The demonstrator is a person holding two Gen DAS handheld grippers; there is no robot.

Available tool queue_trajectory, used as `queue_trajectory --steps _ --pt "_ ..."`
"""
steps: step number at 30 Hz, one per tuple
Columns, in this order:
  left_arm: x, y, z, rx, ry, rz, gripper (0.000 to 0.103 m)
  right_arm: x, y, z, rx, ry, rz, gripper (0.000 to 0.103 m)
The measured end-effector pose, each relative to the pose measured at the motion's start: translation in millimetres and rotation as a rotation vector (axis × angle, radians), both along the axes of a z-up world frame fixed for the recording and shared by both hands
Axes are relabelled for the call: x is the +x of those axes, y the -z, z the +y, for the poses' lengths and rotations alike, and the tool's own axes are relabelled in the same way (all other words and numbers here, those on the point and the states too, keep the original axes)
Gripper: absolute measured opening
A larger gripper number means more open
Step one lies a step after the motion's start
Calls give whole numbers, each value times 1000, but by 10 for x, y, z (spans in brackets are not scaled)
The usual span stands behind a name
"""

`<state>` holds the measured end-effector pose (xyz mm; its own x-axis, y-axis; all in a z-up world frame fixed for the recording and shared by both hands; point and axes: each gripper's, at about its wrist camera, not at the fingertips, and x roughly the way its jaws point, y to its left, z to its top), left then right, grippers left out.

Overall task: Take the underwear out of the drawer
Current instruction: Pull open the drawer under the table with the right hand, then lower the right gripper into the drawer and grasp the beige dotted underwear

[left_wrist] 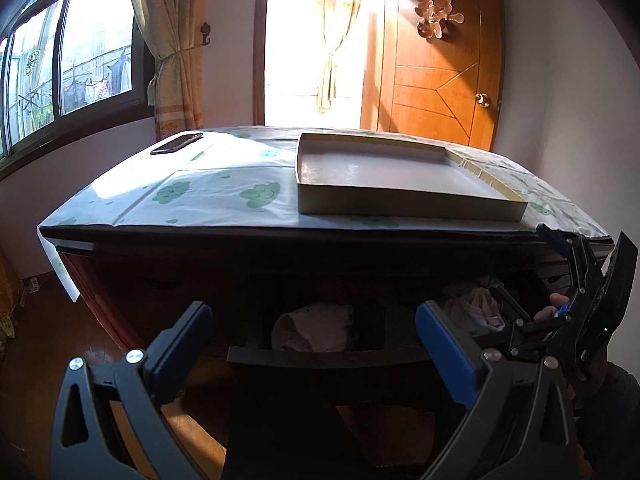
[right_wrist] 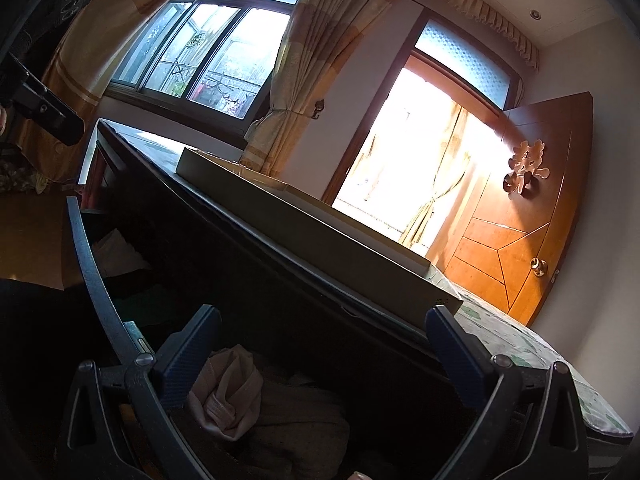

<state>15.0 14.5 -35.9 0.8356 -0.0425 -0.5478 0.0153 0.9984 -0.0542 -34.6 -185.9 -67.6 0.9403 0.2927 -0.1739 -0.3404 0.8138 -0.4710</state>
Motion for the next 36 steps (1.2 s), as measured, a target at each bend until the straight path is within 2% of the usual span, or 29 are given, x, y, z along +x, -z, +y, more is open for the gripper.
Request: queue_trajectory --steps 6,12,17,36 --pt "8 18 -19 6 5 7 103 -46 -24 -31 19 14 33 103" --pt "25 74 -68 14 35 27 103 -81 1 32 -32 36 68 103" --pt "24 50 -46 22 31 18 103 -135 -9 16 -34 43 102 103" --pt "59 52 -57 -2 55 27 103 -280 -53 -18 14 52 218 103"
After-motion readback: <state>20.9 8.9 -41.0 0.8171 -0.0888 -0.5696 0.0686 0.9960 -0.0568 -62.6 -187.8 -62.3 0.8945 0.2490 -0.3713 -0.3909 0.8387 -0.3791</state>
